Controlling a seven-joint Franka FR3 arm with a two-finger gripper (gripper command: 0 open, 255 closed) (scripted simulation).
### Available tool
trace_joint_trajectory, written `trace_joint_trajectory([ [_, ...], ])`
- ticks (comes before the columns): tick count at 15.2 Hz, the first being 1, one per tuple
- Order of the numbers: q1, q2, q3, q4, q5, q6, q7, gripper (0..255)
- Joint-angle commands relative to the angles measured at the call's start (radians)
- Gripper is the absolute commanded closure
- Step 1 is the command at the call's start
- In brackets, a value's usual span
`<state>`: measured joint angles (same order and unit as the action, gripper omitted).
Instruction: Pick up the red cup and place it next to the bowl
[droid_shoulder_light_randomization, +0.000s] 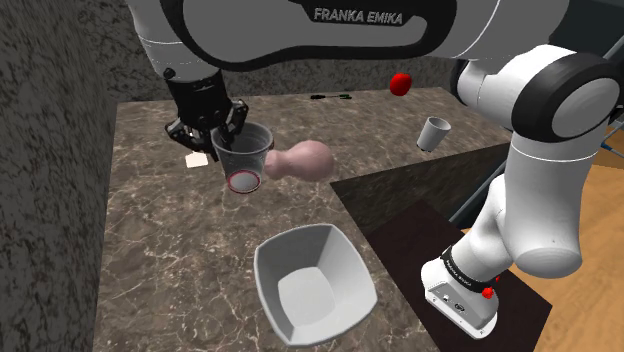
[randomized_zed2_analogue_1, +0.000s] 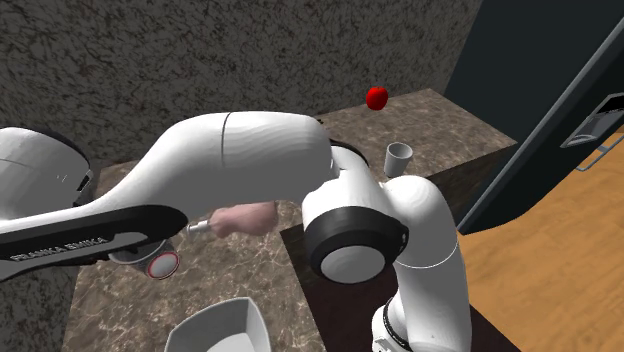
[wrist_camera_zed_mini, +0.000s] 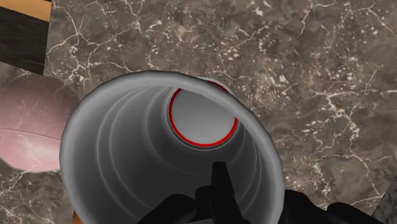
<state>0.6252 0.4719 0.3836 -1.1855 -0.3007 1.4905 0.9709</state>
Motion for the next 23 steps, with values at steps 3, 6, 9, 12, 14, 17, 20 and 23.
trace_joint_trajectory([
  [3,-0.012,-0.012,0.000,-0.074,0.003,0.062,0.008,255],
  [6,-0.018,-0.016,0.000,-0.120,0.004,0.103,0.014,255],
  [9,-0.024,-0.017,-0.001,-0.162,0.003,0.144,0.021,255],
  [12,-0.028,-0.015,-0.002,-0.200,0.002,0.182,0.028,255],
  [14,-0.030,-0.013,-0.003,-0.224,0.000,0.207,0.032,255],
  [17,-0.032,-0.007,-0.005,-0.256,-0.004,0.244,0.039,255],
  [20,-0.034,0.000,-0.007,-0.285,-0.008,0.280,0.046,255],
  [23,-0.035,0.009,-0.009,-0.312,-0.013,0.314,0.053,255],
])
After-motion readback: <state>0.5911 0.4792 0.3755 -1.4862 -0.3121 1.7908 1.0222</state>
